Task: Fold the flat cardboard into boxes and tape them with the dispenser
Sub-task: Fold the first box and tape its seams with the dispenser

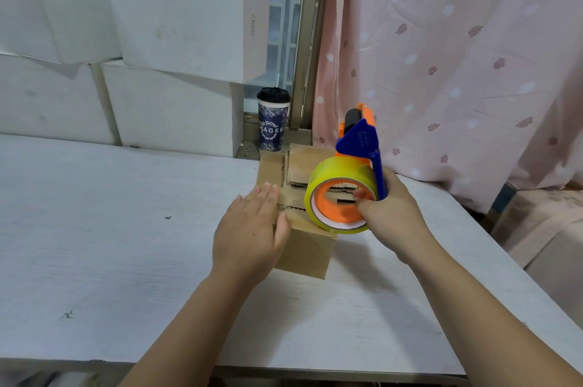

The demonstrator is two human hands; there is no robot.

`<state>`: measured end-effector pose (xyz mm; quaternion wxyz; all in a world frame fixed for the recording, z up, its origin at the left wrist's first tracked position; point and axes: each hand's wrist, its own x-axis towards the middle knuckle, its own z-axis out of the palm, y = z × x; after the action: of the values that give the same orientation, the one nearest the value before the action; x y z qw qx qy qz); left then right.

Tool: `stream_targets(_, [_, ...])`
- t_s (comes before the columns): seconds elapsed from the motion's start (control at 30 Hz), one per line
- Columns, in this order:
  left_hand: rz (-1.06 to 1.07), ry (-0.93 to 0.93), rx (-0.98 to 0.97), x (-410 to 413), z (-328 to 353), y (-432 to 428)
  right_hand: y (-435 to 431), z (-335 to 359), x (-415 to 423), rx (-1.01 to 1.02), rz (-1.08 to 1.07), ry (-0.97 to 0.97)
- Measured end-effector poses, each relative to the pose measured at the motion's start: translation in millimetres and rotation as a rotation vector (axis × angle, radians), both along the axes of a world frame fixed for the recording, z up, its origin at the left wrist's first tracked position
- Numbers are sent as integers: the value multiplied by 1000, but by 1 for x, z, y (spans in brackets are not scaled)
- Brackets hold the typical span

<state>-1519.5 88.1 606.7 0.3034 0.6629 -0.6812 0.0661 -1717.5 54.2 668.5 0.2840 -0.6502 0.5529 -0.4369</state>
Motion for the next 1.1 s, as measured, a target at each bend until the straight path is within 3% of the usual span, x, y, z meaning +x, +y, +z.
stream_targets(0.2, [18, -17, -43, -2, 1, 1, -7, 17, 2, -104, 18, 152])
stream_targets(0.3, [42, -27, -23, -1, 1, 2, -9, 26, -15, -181, -44, 334])
stream_targets(0.4, [49, -18, 12, -1, -1, 0, -12, 21, -41, -125, -60, 436])
stream_targets(0.53, [51, 2, 15, -1, -3, 0, -5, -20, -48, 6, -50, 289])
stream_targets(0.83, [-6, 15, 70, 1, -2, 2, 1, -61, -40, -3, -55, 0])
stream_targets(1.1, [-19, 43, 109, 1, 3, 5, 0, -52, -43, -69, -51, 12])
